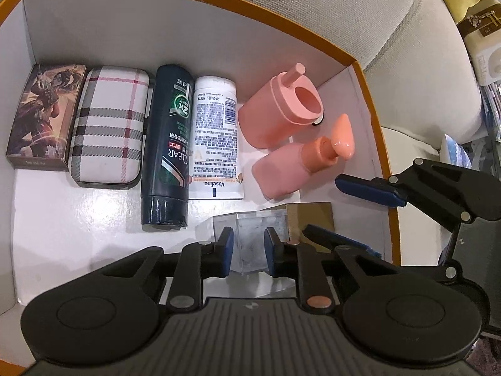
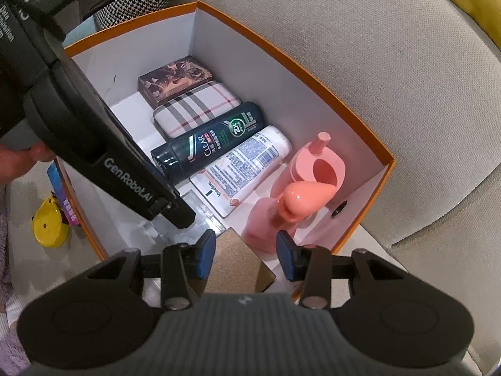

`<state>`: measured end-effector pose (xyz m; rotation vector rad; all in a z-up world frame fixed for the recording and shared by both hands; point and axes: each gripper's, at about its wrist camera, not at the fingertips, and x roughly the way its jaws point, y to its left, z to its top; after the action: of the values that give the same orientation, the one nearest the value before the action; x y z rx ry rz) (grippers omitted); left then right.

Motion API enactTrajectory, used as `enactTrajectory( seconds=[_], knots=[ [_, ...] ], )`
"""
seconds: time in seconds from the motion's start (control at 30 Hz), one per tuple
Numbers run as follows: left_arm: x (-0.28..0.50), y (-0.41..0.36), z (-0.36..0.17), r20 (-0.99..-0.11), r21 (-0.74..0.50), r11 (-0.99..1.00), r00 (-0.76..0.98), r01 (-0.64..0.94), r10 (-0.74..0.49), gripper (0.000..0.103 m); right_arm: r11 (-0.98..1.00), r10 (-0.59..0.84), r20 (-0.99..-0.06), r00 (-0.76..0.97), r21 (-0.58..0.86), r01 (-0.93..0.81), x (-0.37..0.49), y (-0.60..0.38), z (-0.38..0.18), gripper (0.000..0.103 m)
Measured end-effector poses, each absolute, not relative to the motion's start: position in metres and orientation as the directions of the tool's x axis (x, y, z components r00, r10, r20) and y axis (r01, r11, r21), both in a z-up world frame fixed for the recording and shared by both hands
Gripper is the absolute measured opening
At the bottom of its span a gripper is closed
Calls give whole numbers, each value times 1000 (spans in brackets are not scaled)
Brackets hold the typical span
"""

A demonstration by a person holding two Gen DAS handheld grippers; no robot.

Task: Organize rigid objects
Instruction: 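Lower the clear cube and cardboard square into the box and open both tools, then move both tools back to the yellow tape measure and blue tin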

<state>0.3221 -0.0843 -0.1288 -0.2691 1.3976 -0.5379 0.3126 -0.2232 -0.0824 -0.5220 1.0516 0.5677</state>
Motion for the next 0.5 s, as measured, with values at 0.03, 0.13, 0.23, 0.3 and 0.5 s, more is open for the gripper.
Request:
enactTrajectory(
  seconds=[0.03, 0.13, 0.23, 0.3, 0.5],
  knots=[
    [322, -85, -129, -859, -483, 852, 79, 203, -506, 23, 743, 183, -906, 382, -127, -657, 313, -223, -82, 44],
    [318, -85, -124, -856, -476, 852, 105, 217, -506, 23, 750, 184, -904, 385, -124, -650, 313, -224, -81, 44],
    [308, -83, -113, -844, -474, 847, 148, 241, -515, 23, 761, 198, -898, 392, -111, -639, 311, -225, -75, 44],
    [298, -82, -104, -837, -456, 847, 193, 272, -513, 23, 780, 207, -890, 406, -100, -618, 307, -226, -69, 45],
    [254, -66, -64, -783, -386, 840, 345, 381, -517, 23, 856, 229, -834, 502, -73, -512, 278, -225, -42, 48]
  ],
)
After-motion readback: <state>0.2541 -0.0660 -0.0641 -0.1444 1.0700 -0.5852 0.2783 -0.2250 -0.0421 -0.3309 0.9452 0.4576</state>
